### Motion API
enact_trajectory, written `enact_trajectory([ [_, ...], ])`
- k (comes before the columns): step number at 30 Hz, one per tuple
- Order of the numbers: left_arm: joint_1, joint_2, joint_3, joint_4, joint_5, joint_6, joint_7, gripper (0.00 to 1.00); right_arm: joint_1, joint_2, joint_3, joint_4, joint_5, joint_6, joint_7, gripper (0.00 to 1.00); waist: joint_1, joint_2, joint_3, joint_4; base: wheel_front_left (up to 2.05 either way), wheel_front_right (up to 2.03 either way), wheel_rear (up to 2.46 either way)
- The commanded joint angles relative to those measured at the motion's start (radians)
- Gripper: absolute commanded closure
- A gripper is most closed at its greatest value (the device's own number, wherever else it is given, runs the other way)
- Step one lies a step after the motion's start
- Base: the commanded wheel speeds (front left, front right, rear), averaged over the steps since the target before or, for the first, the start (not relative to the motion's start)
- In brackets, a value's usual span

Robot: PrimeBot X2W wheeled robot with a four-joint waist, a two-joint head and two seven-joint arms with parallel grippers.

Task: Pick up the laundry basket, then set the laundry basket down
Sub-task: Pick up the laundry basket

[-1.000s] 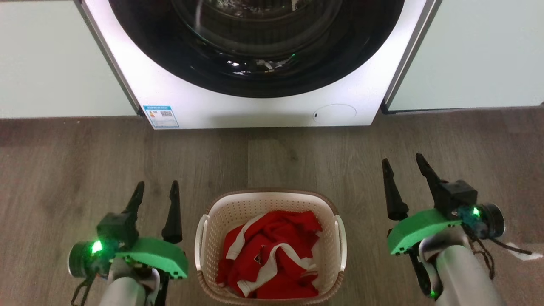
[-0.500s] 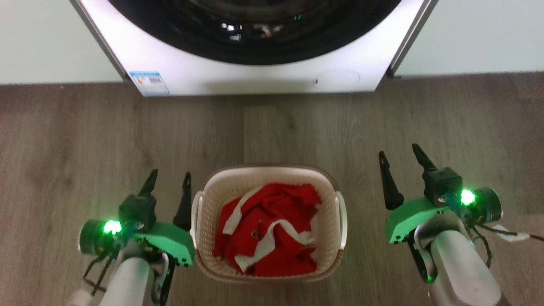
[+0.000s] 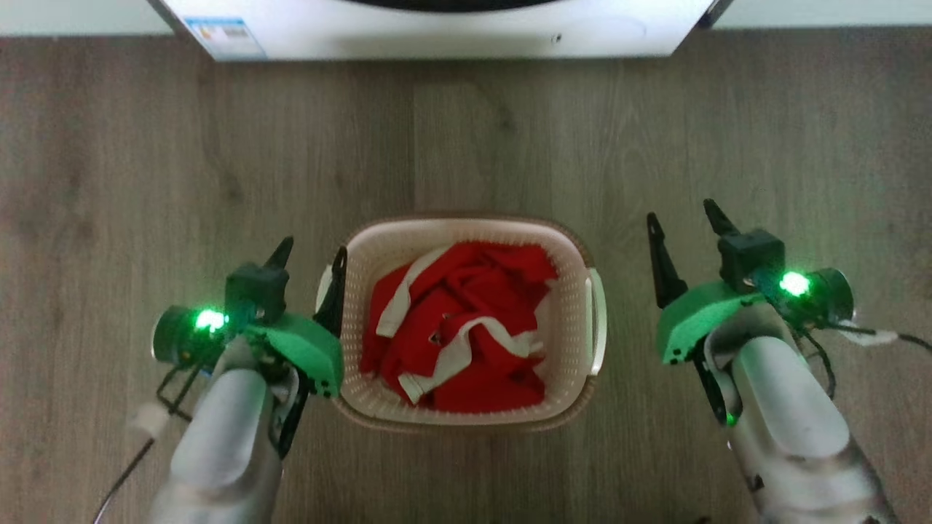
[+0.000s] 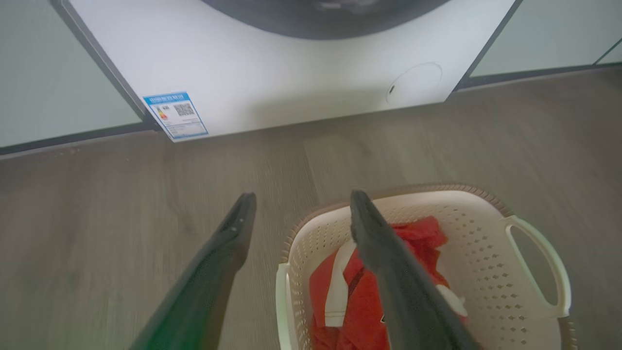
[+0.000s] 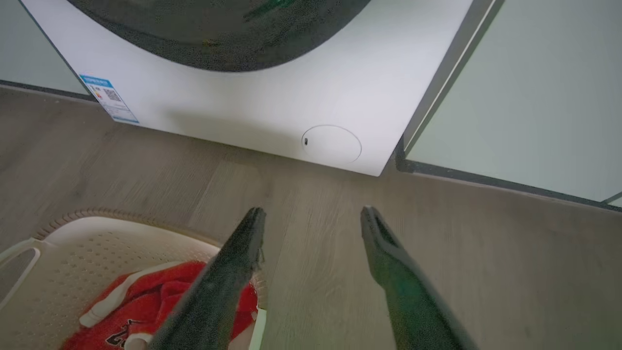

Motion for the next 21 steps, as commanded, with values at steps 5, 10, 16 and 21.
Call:
enact_trajectory([
  [5,-0.061,0.011,0.025,0.059,0.002,-0.008,-0.010,0.00,-0.043,-0.003,0.039,0.036,0.011,0.007,-0.013,0.00,-0.0001,0.0000,0.070,-0.004,0.00,0.00,0.00],
  [10,-0.106,0.011,0.006,0.143,0.008,-0.015,-0.010,0.00,-0.070,-0.003,0.067,0.102,0.031,0.007,-0.013,0.00,-0.0001,0.0000,0.112,-0.003,0.00,0.00,0.00],
  [16,-0.156,0.011,-0.014,0.249,-0.001,-0.020,-0.010,0.00,-0.087,-0.003,0.112,0.159,0.069,0.007,-0.005,0.00,-0.0001,0.0000,0.151,0.002,0.00,0.00,0.00],
  [21,-0.192,0.010,-0.040,0.346,-0.013,-0.024,-0.010,0.00,-0.085,-0.003,0.150,0.175,0.104,0.007,0.006,0.00,-0.0001,0.0000,0.171,0.005,0.00,0.00,0.00],
])
